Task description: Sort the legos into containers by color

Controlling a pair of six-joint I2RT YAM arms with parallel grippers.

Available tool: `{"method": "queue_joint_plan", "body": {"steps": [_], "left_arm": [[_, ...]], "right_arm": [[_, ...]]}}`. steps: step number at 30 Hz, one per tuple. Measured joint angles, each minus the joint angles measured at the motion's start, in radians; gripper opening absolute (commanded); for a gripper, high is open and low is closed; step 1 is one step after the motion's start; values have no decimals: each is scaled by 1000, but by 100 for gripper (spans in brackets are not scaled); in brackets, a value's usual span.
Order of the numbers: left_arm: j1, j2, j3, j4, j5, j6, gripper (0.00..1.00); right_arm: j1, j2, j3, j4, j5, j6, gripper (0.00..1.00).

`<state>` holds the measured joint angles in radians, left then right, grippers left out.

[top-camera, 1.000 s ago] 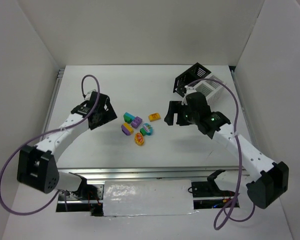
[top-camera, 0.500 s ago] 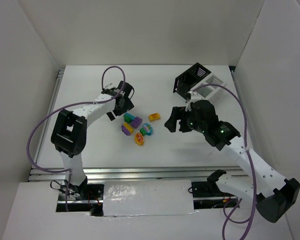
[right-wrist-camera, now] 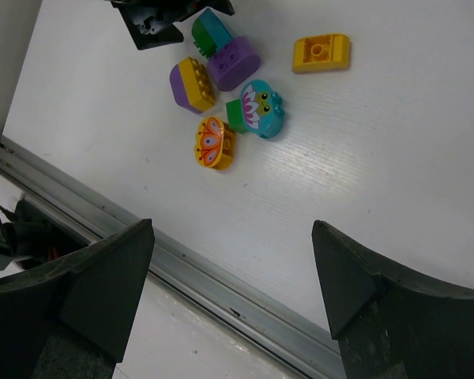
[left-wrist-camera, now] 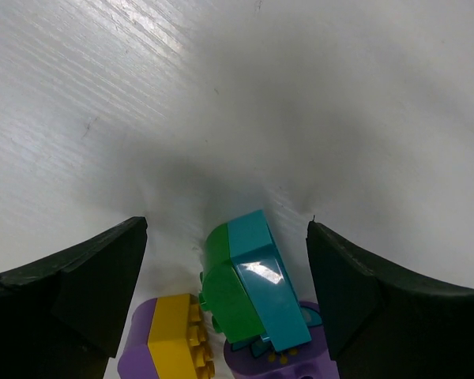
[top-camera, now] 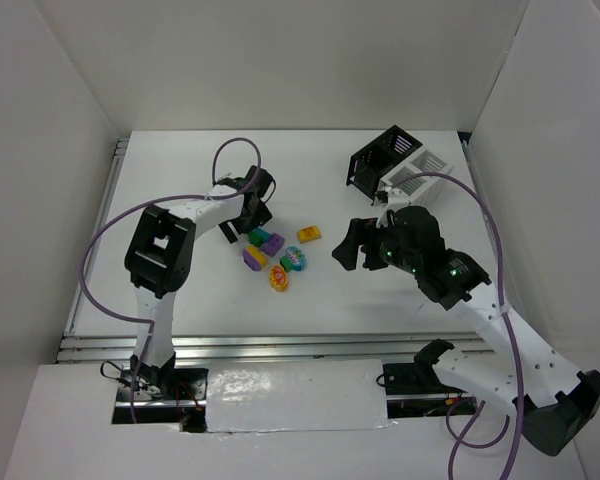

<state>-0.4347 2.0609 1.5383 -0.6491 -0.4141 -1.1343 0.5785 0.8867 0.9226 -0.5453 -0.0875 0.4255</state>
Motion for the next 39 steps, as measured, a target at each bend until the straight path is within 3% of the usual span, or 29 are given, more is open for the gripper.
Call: {"method": "queue_joint_plan", "body": {"steps": [6, 14, 16, 17, 19, 23, 24, 26, 27, 29, 39], "left_arm": [[0, 14, -4, 13, 10, -3, 82], [-2, 14, -7, 48, 36, -8, 83], [-5, 14, -7, 52, 39, -20, 77], [-6, 14, -7, 54, 40, -23, 66], [-8, 14, -7, 62, 50, -29, 54], [-11, 14, -14, 85, 60, -25, 49], [-11, 14, -14, 89, 61, -26, 41], [-11, 14, -14, 95, 64, -25, 33], [-11, 14, -14, 99, 67, -25, 16], [-11, 14, -14, 106, 72, -25, 0], [-11, -23, -13, 151, 60, 5, 0]], "right_arm": [[0, 2, -3, -3, -2, 0, 88], [1, 19, -3, -3, -3, 0, 88], [2, 23, -3, -3, -3, 0, 88], [2, 23, -3, -4, -3, 0, 88], [2, 24, -3, -4, -3, 0, 88], [2, 24, -3, -4, -3, 0, 88], [2, 24, -3, -4, -3, -1, 88], [2, 24, -3, -5, -3, -1, 88], [2, 25, -3, -5, -3, 0, 88], [2, 28, -3, -4, -3, -1, 88], [2, 57, -29, 18, -5, 0, 89]]}}
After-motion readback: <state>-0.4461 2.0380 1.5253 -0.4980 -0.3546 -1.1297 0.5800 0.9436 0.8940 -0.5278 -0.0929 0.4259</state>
